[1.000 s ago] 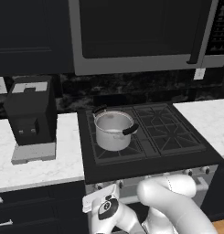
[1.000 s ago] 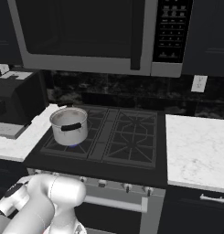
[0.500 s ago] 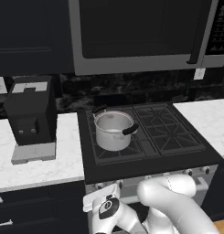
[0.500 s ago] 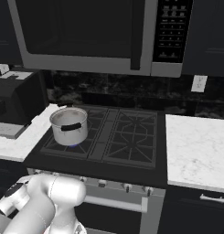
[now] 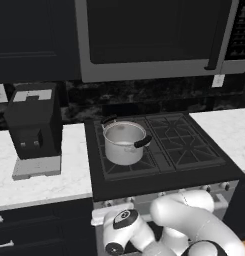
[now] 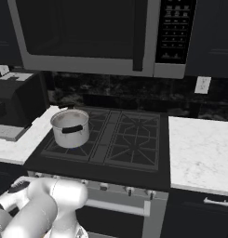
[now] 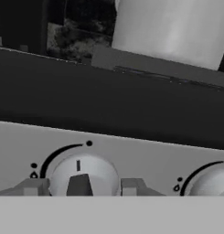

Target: Turn off the front left burner of the stove.

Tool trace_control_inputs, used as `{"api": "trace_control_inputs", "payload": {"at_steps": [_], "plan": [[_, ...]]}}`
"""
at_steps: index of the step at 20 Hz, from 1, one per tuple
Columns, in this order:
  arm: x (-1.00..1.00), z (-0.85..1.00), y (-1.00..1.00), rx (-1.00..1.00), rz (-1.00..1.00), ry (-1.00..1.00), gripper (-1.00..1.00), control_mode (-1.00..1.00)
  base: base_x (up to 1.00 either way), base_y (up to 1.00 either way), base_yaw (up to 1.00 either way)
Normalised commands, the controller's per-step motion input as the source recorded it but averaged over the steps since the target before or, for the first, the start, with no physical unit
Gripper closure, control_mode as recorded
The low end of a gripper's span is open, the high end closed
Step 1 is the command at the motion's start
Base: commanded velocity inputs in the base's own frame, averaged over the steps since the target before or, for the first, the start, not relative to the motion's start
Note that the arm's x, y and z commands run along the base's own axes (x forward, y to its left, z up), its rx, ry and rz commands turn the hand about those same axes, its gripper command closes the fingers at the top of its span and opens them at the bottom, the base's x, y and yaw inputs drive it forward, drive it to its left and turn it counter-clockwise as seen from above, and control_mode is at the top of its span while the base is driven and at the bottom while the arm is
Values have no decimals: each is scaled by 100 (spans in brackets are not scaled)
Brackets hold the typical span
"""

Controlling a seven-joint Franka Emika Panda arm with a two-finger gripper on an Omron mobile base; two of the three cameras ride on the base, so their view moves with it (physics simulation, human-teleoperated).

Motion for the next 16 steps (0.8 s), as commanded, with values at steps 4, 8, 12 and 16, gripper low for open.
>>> {"api": "trace_control_inputs", "payload": {"at_steps": [4, 8, 12, 16], "plan": [[0, 28, -41, 51, -12, 11, 100, -100, 0, 0, 0], [0, 28, -46, 50, -14, 7, 100, -100, 0, 0, 0], [0, 17, -23, 27, -7, -2, 100, -100, 0, 0, 0], [0, 0, 0, 0, 0, 0, 100, -100, 0, 0, 0]]}}
